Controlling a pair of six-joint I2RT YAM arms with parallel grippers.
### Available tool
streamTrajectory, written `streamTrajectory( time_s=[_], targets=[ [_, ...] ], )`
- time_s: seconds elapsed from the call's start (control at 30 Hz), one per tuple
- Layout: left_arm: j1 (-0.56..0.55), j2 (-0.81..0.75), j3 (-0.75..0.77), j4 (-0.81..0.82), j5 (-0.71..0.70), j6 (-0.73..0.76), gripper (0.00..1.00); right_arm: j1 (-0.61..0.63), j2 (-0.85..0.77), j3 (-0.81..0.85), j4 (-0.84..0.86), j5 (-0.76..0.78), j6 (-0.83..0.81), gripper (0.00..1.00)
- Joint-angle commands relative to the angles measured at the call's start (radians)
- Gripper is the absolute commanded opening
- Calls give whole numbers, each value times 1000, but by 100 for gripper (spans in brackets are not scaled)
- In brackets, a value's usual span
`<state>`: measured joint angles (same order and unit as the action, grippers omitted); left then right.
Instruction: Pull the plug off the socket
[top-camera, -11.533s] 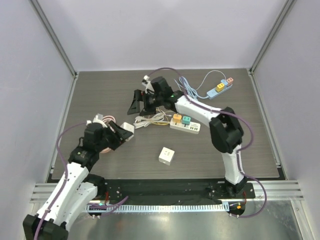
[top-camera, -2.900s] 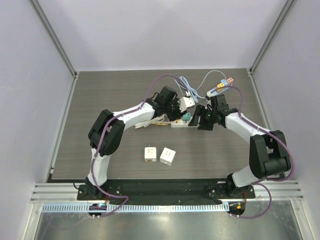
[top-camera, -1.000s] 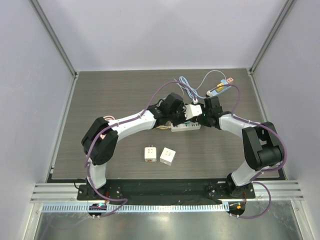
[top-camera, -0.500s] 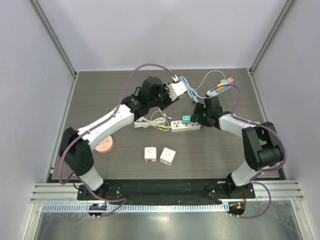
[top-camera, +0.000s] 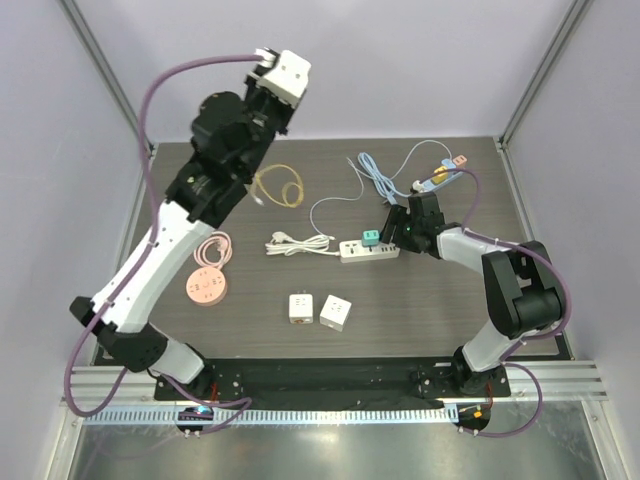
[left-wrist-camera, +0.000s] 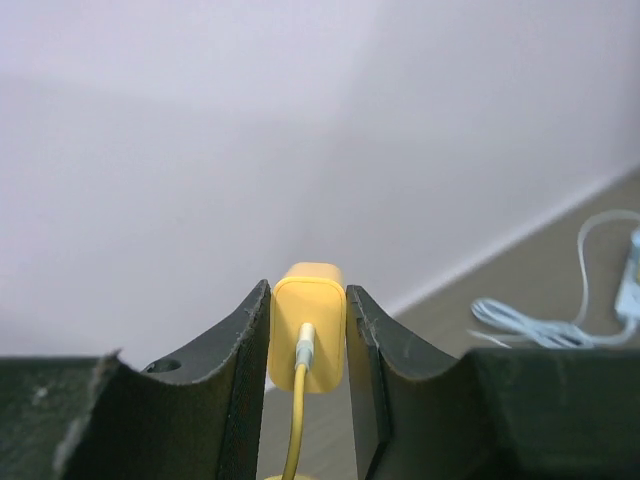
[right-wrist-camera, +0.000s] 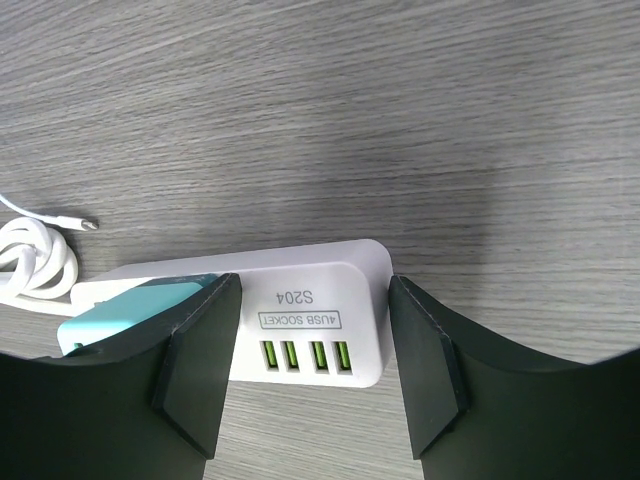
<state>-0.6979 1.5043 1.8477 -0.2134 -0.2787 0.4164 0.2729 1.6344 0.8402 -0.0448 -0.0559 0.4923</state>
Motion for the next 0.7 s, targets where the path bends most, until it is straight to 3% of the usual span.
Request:
streamTrajectory(
  time_s=[0.0, 0.13, 0.33, 0.5, 0.67],
  targets=[
    [1, -61, 108, 98, -108, 76, 0, 9, 67, -47, -125, 19, -29, 65],
    [1, -102, 127, 94, -83, 49, 0, 9, 71, -46, -122, 11, -29, 65],
    [1, -235, -27, 14, -80, -129, 0, 9, 73, -44, -119, 2, -31, 65],
    [3, -326, -97, -232, -97, -344, 0, 9, 68, -49, -116, -5, -31, 65],
    [3, -446, -298, -342, -88, -537, 0, 11, 74, -47, -107, -24, -28, 65]
  ],
)
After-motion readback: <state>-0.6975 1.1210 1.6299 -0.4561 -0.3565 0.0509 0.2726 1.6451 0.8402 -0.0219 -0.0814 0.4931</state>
